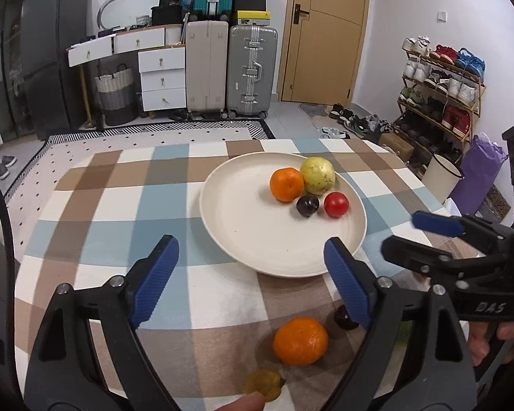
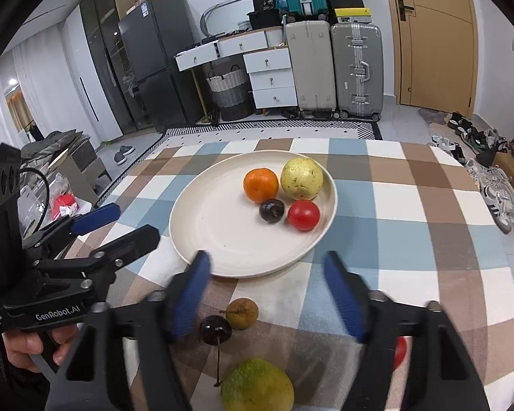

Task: Organize fruits
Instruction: 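Open both grippers to drop the mandarin and plum onto the plate, then move the right gripper to a large green fruit while the left approaches a brown pear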

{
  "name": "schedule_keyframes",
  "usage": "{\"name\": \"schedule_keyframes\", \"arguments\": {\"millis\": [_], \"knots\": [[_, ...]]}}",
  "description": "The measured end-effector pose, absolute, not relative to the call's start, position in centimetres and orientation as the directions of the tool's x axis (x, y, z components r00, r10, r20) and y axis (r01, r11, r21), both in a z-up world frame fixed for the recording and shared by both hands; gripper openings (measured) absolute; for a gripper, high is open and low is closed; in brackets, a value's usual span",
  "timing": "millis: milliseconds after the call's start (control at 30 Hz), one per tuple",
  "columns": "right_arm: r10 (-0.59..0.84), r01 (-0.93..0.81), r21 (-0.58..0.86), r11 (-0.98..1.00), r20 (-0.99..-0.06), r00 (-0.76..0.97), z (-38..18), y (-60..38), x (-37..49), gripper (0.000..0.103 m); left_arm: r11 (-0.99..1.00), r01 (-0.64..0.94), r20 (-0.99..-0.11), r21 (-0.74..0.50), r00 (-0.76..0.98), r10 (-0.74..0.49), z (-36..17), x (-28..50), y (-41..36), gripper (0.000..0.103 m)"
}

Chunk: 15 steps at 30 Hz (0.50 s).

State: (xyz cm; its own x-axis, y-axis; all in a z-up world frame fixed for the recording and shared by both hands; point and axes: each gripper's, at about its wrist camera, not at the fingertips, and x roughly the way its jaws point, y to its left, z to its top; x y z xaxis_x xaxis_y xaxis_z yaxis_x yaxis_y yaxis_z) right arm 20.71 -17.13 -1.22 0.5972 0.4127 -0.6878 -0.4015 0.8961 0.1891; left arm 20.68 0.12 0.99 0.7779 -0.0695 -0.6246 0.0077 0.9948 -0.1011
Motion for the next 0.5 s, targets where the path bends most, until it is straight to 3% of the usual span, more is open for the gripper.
{"name": "schedule_keyframes", "arguments": {"millis": [67, 100, 500], "knots": [[0.421, -0.397, 0.202, 0.895, -0.678, 0.602, -0.8, -17.7, 20.1, 0.098, 0.995, 0.006, -0.616, -0.1, 0.785, -0.066, 1.5, 19.8, 0.6, 0.1], [0.417, -0.392, 0.202, 0.897, -0.68, 0.603, -0.6, -18.0, 19.8, 0.099, 0.996, -0.006, -0.607, -0.089, 0.793, -0.05, 1.8, 19.1, 0.8, 0.103], [0.372, -0.349, 0.181, 0.919, -0.686, 0.625, 0.6, -21.9, 15.7, 0.103, 0.998, -0.048, -0.575, -0.042, 0.818, 0.015, 4.1, 13.1, 2.3, 0.102]]}}
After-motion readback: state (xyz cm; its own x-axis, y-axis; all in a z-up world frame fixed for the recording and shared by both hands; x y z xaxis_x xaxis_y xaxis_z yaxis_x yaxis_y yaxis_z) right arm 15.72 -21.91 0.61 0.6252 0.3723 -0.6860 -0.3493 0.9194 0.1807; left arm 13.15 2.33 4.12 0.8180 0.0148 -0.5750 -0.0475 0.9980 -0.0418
